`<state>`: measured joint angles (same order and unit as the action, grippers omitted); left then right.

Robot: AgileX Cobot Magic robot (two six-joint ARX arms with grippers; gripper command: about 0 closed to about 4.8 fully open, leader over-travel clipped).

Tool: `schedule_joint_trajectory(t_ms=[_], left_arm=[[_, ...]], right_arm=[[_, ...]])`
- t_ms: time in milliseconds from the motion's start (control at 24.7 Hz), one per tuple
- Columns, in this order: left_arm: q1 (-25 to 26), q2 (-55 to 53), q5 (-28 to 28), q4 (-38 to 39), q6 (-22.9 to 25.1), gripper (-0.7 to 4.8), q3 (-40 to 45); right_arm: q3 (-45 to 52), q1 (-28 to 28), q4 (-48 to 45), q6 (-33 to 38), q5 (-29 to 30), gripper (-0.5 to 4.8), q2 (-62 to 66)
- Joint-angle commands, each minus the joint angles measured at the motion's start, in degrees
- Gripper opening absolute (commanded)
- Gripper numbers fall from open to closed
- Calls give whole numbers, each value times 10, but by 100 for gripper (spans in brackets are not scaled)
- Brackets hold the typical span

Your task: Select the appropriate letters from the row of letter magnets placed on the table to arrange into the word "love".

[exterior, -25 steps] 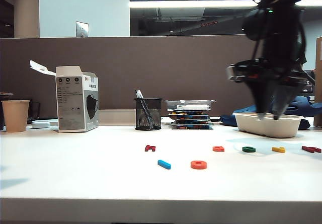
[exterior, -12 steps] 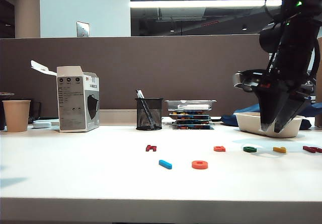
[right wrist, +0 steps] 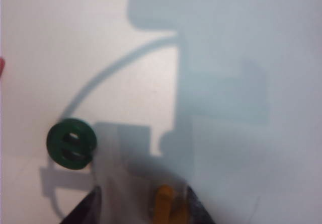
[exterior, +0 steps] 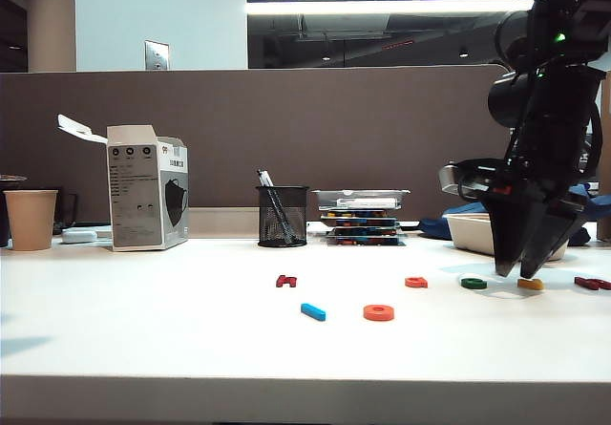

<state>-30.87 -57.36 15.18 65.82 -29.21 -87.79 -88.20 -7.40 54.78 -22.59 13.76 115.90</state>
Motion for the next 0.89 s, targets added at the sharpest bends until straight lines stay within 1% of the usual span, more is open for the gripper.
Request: schedule_joint_trajectory(t_ms=[41, 162, 730, 851, 892], left_arm=[[0, 2, -2, -3, 3, -5, -2], [0, 2, -2, -2, 3, -5, -2], [0, 2, -1, -3, 3, -5, -2], [0, 2, -1, -3, 3, -5, -2], [0, 2, -1, -3, 3, -5, -2]], right_arm=[[4, -1, -6, -3, 5, 206, -3], [12, -1, -12, -3, 5, 198, -3], [25, 0, -5, -2, -2, 198, -1], [25, 0, -4, -5, -20, 198, -1], [25, 0, 0, -15, -30, 198, -1]])
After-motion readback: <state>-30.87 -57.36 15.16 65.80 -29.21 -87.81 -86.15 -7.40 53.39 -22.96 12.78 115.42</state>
